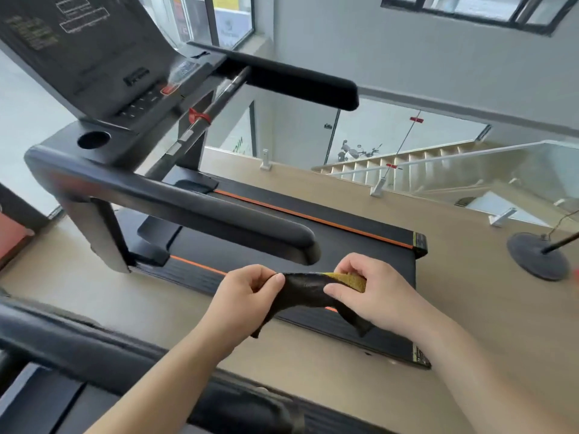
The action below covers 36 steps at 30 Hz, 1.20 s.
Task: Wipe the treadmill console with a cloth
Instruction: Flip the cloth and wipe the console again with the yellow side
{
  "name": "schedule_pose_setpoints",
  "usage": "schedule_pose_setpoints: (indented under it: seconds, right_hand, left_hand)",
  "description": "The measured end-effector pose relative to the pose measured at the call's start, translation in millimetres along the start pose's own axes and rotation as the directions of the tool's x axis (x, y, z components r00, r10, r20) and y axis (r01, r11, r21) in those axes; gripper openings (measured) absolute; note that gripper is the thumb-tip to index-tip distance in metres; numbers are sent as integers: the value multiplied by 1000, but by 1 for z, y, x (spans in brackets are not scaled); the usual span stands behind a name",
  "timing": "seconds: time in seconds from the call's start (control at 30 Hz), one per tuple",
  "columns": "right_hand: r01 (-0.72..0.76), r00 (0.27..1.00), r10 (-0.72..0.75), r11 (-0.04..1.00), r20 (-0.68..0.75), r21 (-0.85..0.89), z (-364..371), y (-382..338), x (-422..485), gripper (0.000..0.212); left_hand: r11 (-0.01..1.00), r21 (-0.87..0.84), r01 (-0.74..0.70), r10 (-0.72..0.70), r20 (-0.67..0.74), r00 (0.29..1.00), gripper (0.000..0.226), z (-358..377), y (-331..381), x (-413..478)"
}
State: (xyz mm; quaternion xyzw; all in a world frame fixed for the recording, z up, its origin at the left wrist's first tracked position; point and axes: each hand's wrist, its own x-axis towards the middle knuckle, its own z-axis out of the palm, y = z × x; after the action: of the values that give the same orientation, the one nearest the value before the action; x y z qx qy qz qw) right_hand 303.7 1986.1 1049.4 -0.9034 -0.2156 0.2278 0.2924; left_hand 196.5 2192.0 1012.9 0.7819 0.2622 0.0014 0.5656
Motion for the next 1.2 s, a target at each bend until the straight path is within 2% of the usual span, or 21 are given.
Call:
schedule_pose_setpoints:
  seconds: [0.1, 0.2, 0.3, 0.47, 0.6, 0.67, 0.77, 0.83, 0.87, 0.93, 1.0, 1.03, 1.07, 1.17, 1.2]
  right_hand:
    - [-25, 998, 30, 995, -53, 95, -15, 13, 20, 13]
    - [-36, 999, 41, 987, -28, 155, -32, 31, 44, 22]
    - [-34, 999, 38, 982, -18, 185, -50, 52, 68, 26]
    - [62, 993, -88, 954, 79, 292, -90, 84, 87, 23]
    - [104, 980, -154, 934, 123, 342, -124, 109, 108, 16]
    - [143, 933, -241, 930, 267, 339, -139, 115, 128, 25]
    - [155, 785, -359, 903, 505, 401, -162, 114, 172, 60]
    - [132, 702, -414, 875, 580, 466, -173, 112, 209, 68]
    - [96, 701, -401, 872, 589, 480, -178, 109, 232, 67]
    - [-11, 799, -274, 883, 534, 469, -186, 105, 282, 59]
    - [-1, 909, -176, 905, 378, 424, -194, 98, 338, 45]
    - [39, 935, -174, 917, 310, 397, -197, 92, 364, 37]
    - [84, 935, -201, 926, 292, 369, -200, 83, 387, 30]
    - [175, 865, -318, 917, 389, 359, -210, 52, 447, 34]
    - [207, 847, -341, 919, 409, 337, -213, 40, 467, 28]
  left_hand:
    - [998, -47, 43, -42, 15, 999, 26, 18, 11, 18]
    - [993, -103, 62, -61, 21, 998, 26, 42, 25, 35]
    - [986, -148, 81, -88, -46, 995, 22, 78, 44, 50]
    - [901, -427, 83, -162, -153, 975, 17, 157, 91, 71]
    - [846, -526, 84, -212, -188, 959, 19, 200, 122, 91]
    - [814, -574, 93, -241, -188, 952, 19, 207, 133, 108]
    - [797, -601, 66, -234, -206, 950, 18, 205, 143, 140]
    - [826, -563, 34, -202, -238, 950, 13, 198, 148, 166]
    - [838, -545, 32, -201, -254, 946, 13, 193, 150, 183]
    - [849, -527, 48, -226, -280, 933, 17, 179, 153, 223]
    - [879, -471, 75, -242, -304, 922, 19, 162, 159, 267]
    - [898, -431, 87, -239, -312, 920, 19, 153, 164, 289]
    - [909, -406, 95, -237, -314, 920, 19, 144, 171, 308]
    - [936, -347, 50, -153, -277, 949, 20, 118, 197, 360]
    - [953, -300, 35, -123, -279, 952, 21, 109, 205, 377]
